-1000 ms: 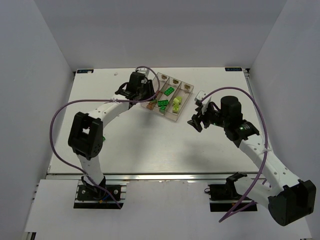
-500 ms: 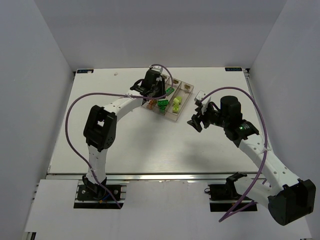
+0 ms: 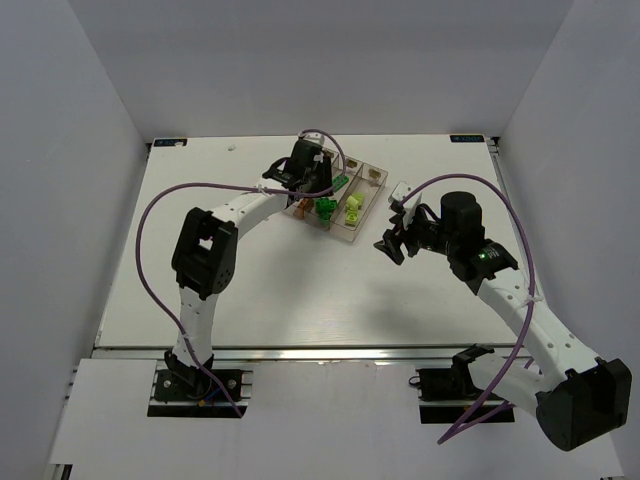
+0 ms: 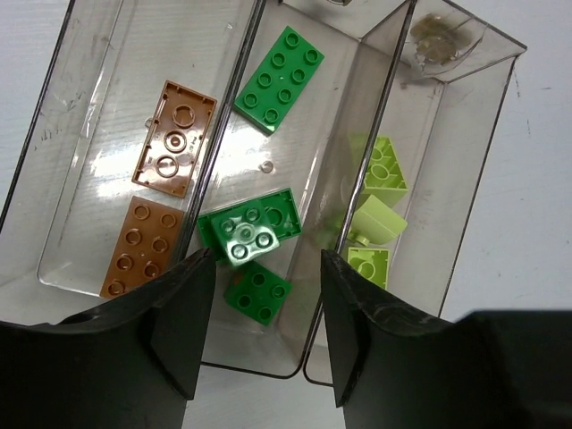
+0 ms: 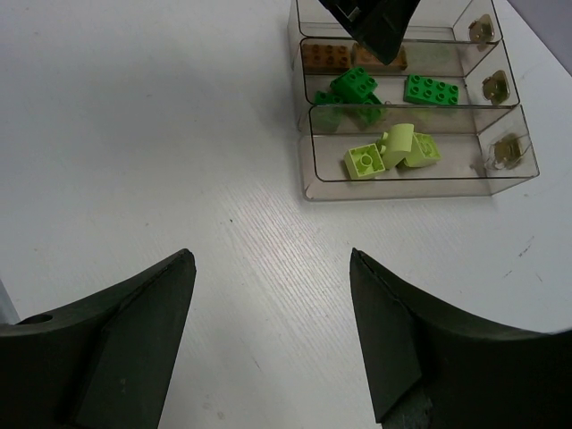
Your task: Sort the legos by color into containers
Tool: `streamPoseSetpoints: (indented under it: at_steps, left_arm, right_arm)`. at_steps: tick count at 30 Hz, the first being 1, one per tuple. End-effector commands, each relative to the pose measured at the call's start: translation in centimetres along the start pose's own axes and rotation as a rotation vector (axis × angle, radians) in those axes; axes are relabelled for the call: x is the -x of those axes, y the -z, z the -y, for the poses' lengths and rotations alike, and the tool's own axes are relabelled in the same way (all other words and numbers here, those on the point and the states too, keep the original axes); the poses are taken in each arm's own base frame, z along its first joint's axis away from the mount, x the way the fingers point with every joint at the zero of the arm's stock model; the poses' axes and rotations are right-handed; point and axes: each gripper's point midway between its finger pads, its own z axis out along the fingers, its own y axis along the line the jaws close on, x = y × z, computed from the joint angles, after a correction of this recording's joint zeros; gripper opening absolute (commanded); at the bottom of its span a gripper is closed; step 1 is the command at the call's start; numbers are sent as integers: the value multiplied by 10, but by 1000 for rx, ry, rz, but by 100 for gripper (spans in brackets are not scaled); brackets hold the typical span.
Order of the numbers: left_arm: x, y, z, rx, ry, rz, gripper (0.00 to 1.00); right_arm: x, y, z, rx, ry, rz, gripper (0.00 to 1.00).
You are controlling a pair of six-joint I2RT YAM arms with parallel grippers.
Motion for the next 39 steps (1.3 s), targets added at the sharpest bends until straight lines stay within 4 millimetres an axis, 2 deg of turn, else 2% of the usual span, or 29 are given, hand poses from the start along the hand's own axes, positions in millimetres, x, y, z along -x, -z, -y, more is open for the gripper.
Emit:
streamPoseSetpoints:
  at_steps: [1, 2, 3, 4, 5, 6, 7, 8, 9, 10, 12, 13, 15, 16, 18, 19, 20, 22, 23, 28, 34, 36, 37, 39]
  left_arm:
    - [30, 28, 12, -36, 12, 67, 61]
    - [22, 30, 8, -30, 15, 61, 60]
    - [32, 45, 7, -23, 21, 94, 59]
    - [32, 52, 4, -15, 25, 101, 59]
    - [15, 55, -6, 10, 29, 75, 58]
    - [25, 74, -12, 40, 45, 118, 56]
    - [22, 83, -19, 68, 55, 127, 56]
    - [-1, 86, -34, 113, 74, 91, 55]
    - [5, 105, -41, 139, 91, 128, 56]
    - [-1, 112, -50, 168, 102, 127, 56]
    - [-32, 124, -80, 258, 148, 61, 57]
    - [-31, 136, -88, 270, 174, 71, 59]
    - [-56, 147, -125, 358, 239, 11, 64]
    - [-56, 160, -144, 386, 288, 10, 66]
    - [-62, 172, -168, 428, 334, 10, 70]
    - [-74, 177, -183, 467, 353, -2, 77]
    - [-68, 191, -204, 515, 378, 43, 84]
    - [-76, 204, -225, 596, 384, 59, 98]
    - [-76, 214, -238, 659, 386, 80, 98]
    - [-92, 215, -261, 725, 369, 37, 98]
    - [-108, 211, -310, 859, 370, -43, 97]
    - [-113, 210, -320, 879, 376, -63, 93]
    - [-117, 210, -330, 884, 402, -75, 87]
    - [-116, 205, -329, 862, 409, -79, 81]
  right_arm:
    - [3, 2, -4, 14, 17, 18, 75]
    - [3, 2, -4, 14, 17, 18, 75]
    - [2, 2, -4, 14, 18, 16, 75]
    - [3, 2, -4, 14, 18, 16, 75]
    - [4, 2, -4, 15, 19, 19, 75]
    - [3, 2, -5, 17, 18, 18, 75]
    - [3, 2, -5, 19, 19, 18, 75]
    - [5, 3, -5, 20, 21, 22, 75]
    - [4, 3, -5, 23, 19, 20, 75]
    - [6, 4, -7, 27, 22, 26, 75]
    - [9, 6, -9, 33, 27, 36, 75]
    - [9, 6, -9, 35, 28, 38, 75]
    - [11, 7, -10, 38, 30, 45, 75]
    - [12, 8, -11, 41, 31, 48, 75]
    - [12, 7, -12, 48, 33, 51, 75]
    - [11, 7, -13, 52, 30, 49, 75]
    - [10, 6, -13, 55, 29, 46, 75]
    - [8, 5, -13, 57, 29, 40, 75]
    - [6, 3, -14, 61, 27, 34, 75]
    - [3, -1, -15, 70, 26, 21, 75]
    - [1, -1, -15, 71, 30, 18, 76]
    - [2, -1, -16, 77, 31, 19, 77]
    - [2, -1, -17, 82, 31, 21, 77]
    - [2, -1, -18, 88, 33, 21, 77]
